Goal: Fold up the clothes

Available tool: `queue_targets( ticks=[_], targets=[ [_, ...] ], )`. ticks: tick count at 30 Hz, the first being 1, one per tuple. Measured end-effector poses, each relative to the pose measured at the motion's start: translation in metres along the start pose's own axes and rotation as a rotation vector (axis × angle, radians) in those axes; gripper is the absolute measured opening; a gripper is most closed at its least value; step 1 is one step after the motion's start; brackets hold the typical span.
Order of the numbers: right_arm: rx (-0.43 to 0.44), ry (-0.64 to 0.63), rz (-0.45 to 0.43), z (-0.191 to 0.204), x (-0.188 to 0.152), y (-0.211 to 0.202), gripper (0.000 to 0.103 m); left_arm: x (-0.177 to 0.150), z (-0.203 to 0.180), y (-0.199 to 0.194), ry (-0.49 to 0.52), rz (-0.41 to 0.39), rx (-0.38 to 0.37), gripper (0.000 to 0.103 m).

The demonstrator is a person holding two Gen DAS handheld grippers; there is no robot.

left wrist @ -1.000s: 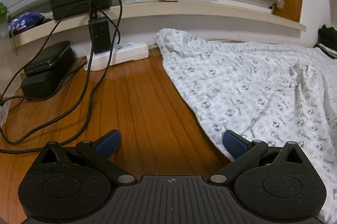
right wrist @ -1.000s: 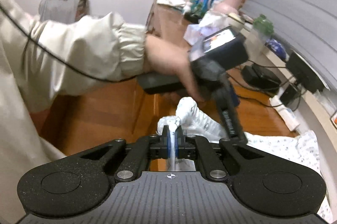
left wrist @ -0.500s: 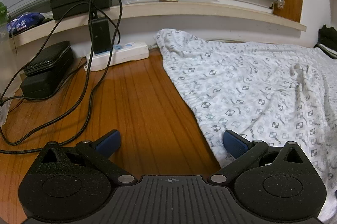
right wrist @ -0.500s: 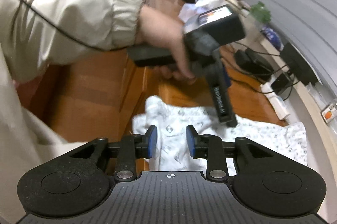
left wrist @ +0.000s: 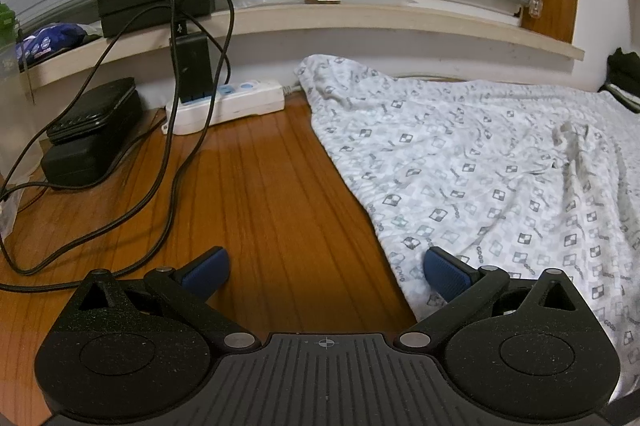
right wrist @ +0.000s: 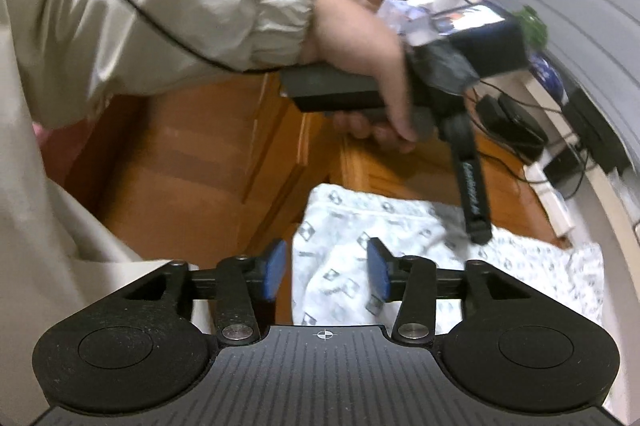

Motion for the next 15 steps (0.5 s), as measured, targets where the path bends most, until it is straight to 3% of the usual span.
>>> queue_targets(
  ticks=[2, 7, 9, 10, 15],
  targets=[
    [-0.034, -0.047, 0.012, 0.005, 0.001, 0.005, 0.053, 0.000, 0.000, 0.000, 0.000, 0.000, 0.000, 0.103],
    [-0.002, -0.015, -0.030, -0.005, 0.004, -0.011, 0.050, 0.000, 0.000, 0.000, 0.000, 0.000, 0.000, 0.103],
    [0.011, -0.002, -0.046, -0.008, 0.006, -0.017, 0.031, -0.001, -0.001, 0.000, 0.000, 0.000, 0.000, 0.103],
    [0.017, 0.004, -0.055, -0.010, 0.006, -0.021, 0.008, -0.001, -0.001, 0.000, 0.000, 0.000, 0.000, 0.103],
    [0.049, 0.036, -0.096, -0.020, 0.010, -0.037, 0.004, 0.004, 0.002, 0.003, -0.018, 0.011, -0.016, 0.103]
  ],
)
Point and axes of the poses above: each gripper's, at about its wrist camera, not at the fingertips, and y roughly the way its jaws point, z to its left, x to its top, the point moved 8 cm from there along y, roughly the way its jaws point, and after that the axes turned 3 degrees about -y, right-handed, at the moved point
